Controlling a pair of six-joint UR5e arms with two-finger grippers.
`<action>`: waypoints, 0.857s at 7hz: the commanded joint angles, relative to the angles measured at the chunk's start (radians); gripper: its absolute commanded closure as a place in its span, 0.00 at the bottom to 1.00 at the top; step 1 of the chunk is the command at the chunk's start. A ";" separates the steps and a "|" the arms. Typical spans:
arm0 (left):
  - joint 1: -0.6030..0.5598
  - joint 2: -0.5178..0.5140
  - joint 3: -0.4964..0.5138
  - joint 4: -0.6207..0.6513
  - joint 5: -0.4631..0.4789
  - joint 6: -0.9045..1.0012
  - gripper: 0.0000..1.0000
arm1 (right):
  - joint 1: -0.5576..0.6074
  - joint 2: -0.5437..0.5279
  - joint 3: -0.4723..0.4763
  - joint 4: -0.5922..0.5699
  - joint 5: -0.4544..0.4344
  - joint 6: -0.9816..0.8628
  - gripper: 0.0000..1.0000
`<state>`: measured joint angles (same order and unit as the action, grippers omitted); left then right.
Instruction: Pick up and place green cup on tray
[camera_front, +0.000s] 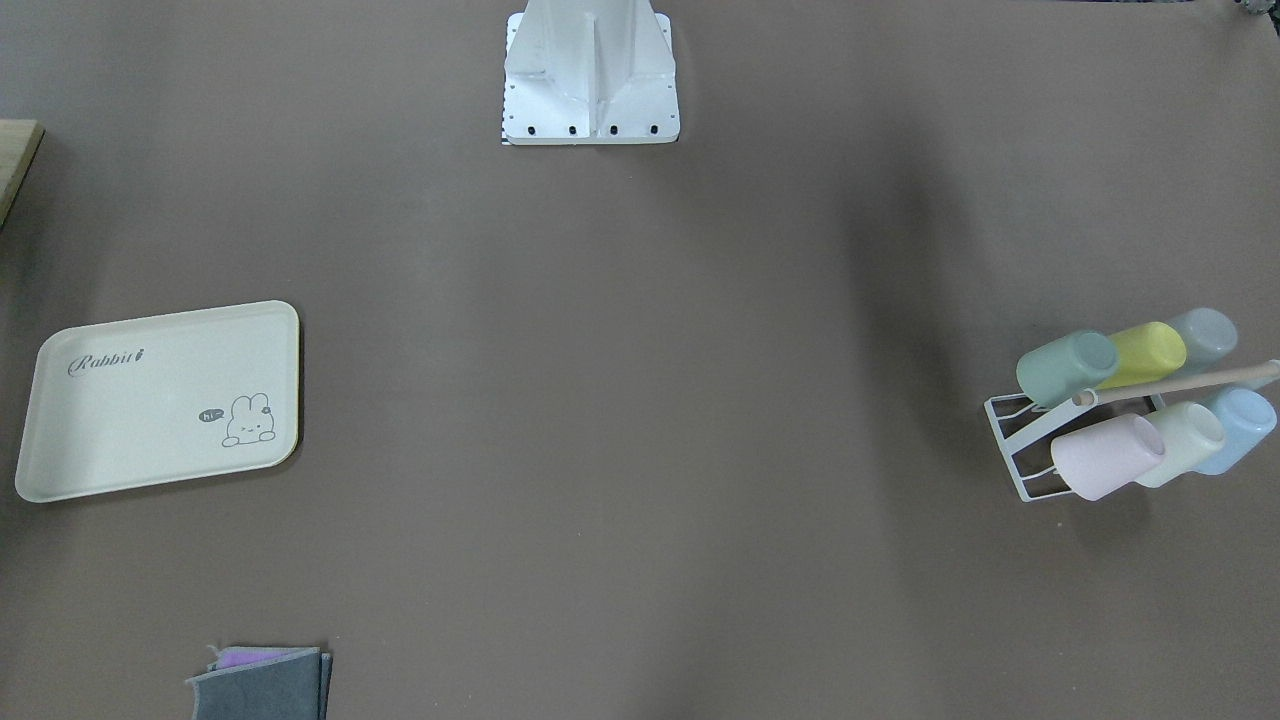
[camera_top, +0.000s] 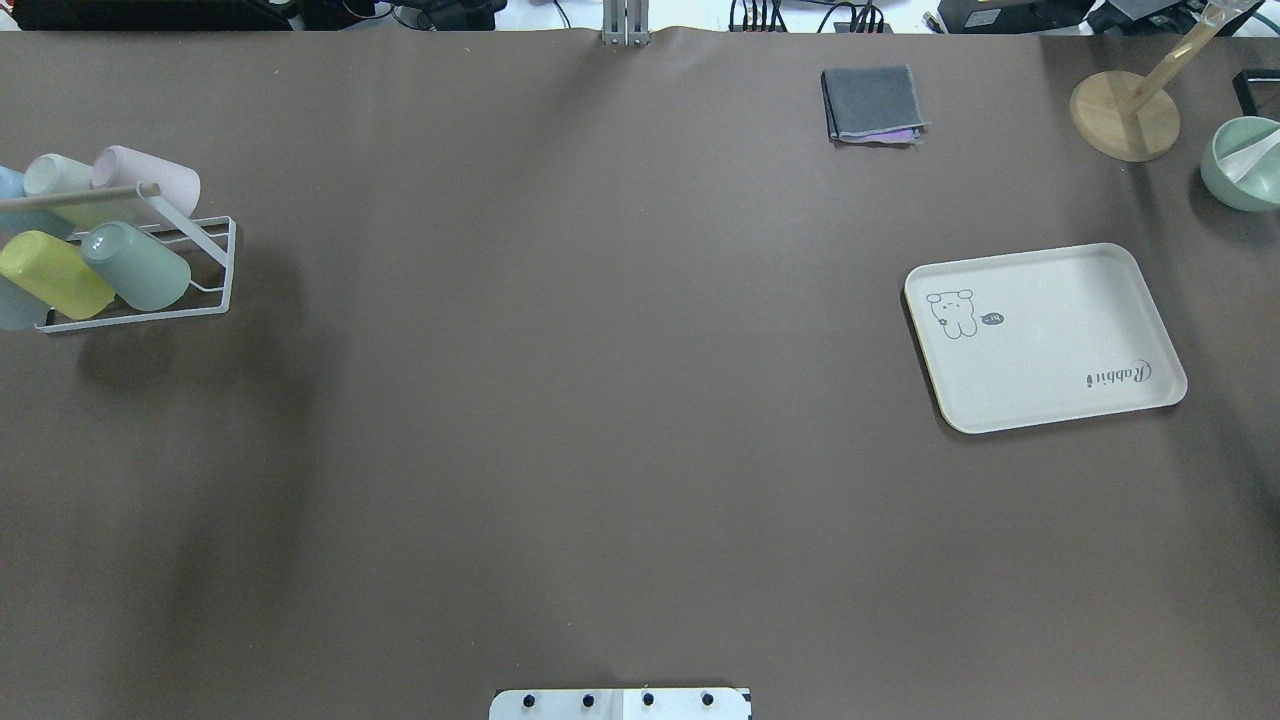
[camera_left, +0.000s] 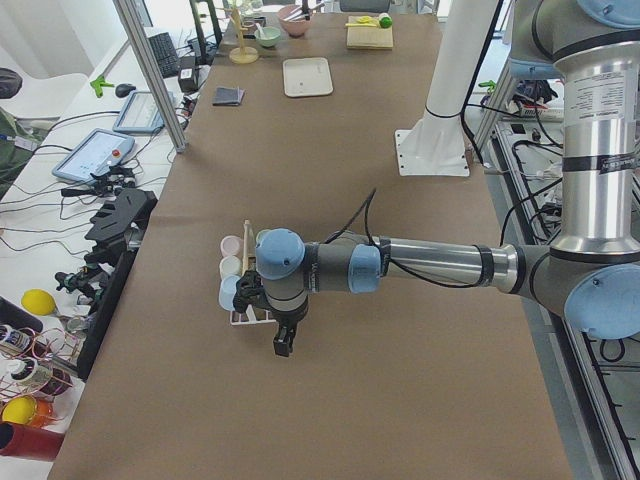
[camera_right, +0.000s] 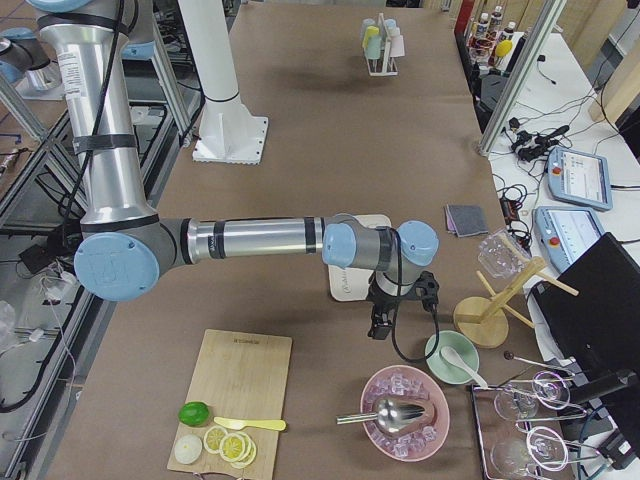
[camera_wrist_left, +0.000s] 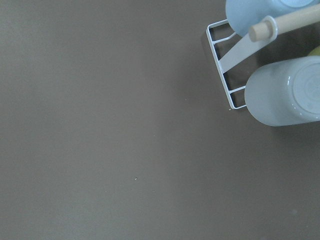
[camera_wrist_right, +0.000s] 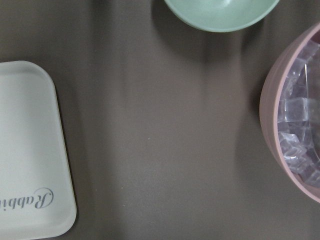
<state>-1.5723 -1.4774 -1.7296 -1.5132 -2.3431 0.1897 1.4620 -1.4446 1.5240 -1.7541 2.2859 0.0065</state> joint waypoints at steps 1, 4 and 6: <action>0.000 0.003 0.010 -0.002 -0.001 0.002 0.01 | 0.003 -0.013 0.002 -0.002 0.000 0.027 0.00; 0.000 0.002 0.010 0.002 -0.001 -0.004 0.01 | 0.003 -0.028 0.001 -0.001 0.000 0.027 0.00; 0.000 -0.009 0.004 0.004 -0.001 -0.004 0.01 | 0.003 -0.029 0.019 -0.001 0.004 0.027 0.00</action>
<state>-1.5723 -1.4822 -1.7216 -1.5078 -2.3439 0.1860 1.4649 -1.4706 1.5331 -1.7545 2.2880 0.0337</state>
